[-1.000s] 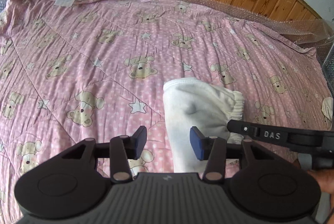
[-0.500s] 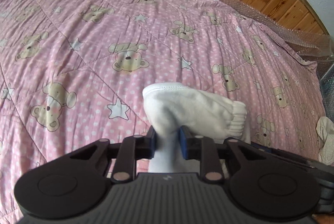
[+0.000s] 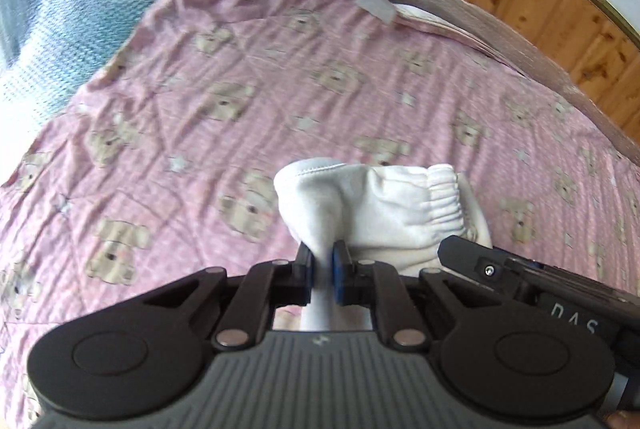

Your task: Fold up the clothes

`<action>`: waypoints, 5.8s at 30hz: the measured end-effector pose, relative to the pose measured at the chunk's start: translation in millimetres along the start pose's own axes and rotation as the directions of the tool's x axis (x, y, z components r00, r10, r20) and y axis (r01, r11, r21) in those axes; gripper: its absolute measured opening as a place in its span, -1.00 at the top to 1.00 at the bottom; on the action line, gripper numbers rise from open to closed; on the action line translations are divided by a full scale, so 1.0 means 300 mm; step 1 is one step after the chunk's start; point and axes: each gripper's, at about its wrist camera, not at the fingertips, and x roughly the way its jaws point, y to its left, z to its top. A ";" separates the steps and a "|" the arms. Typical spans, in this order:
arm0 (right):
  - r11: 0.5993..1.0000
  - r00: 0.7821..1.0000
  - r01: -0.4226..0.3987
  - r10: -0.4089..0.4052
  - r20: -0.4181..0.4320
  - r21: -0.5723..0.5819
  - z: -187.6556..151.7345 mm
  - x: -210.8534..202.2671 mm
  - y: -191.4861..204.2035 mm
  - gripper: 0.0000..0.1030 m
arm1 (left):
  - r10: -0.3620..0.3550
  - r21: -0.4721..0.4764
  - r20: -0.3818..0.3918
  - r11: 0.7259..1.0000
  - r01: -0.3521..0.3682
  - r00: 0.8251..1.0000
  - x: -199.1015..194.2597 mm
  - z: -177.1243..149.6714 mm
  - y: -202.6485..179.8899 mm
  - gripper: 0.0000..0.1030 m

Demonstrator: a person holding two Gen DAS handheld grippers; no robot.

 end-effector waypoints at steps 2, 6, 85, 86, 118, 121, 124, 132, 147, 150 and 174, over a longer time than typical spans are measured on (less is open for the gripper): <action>0.999 0.999 -0.028 0.026 -0.037 -0.042 0.035 0.110 0.098 0.55 | 0.022 -0.050 -0.007 0.999 -0.022 1.000 0.023 0.032 0.110 0.79; 0.982 0.990 0.054 -0.077 -0.121 -0.183 0.039 0.312 0.237 0.52 | 0.007 -0.117 -0.047 0.993 -0.013 0.999 0.126 0.045 0.253 0.71; 0.916 0.922 0.363 -0.380 0.079 0.170 -0.197 -0.809 -0.706 -0.04 | -0.172 0.396 -0.121 0.895 0.206 0.978 -0.340 -0.558 -1.128 -0.20; 0.910 0.916 0.376 -0.393 0.080 0.172 -0.218 -0.830 -0.702 -0.07 | -0.166 0.406 -0.122 0.891 0.202 0.978 -0.339 -0.569 -1.131 -0.20; 0.745 0.766 0.592 -0.638 0.072 0.307 -0.657 -1.184 -0.522 -0.65 | -0.321 0.350 -0.241 0.852 0.390 0.916 -0.333 -0.753 -1.046 -0.51; 0.740 0.755 0.601 -0.650 0.089 0.302 -0.601 -1.174 -0.575 -0.65 | -0.330 0.293 -0.250 0.870 0.396 0.910 -0.254 -0.709 -1.099 -0.57; 0.737 0.756 0.588 -0.648 0.097 0.334 -0.575 -1.178 -0.649 -0.65 | -0.361 0.193 -0.279 0.887 0.420 0.890 -0.153 -0.671 -1.164 -0.63; 0.707 0.769 0.583 -0.640 0.011 0.401 -0.567 -1.146 -0.919 -0.63 | -0.251 0.138 -0.205 0.950 0.281 0.946 0.034 -0.569 -1.300 0.73; 0.870 0.882 0.449 -0.468 0.053 0.205 -0.295 -0.834 -0.999 -0.58 | -0.080 0.086 -0.054 0.993 0.084 0.995 -0.043 -0.295 -0.756 -0.07; 0.871 0.878 0.459 -0.474 0.057 0.177 -0.242 -0.764 -1.018 -0.45 | -0.094 0.081 -0.064 0.992 0.099 0.994 -0.021 -0.314 -0.769 -0.08; 0.880 0.910 0.376 -0.410 0.063 0.290 -0.312 -1.015 -1.108 -0.17 | -0.010 0.210 -0.074 0.977 0.025 0.997 0.230 -0.082 -0.992 -0.33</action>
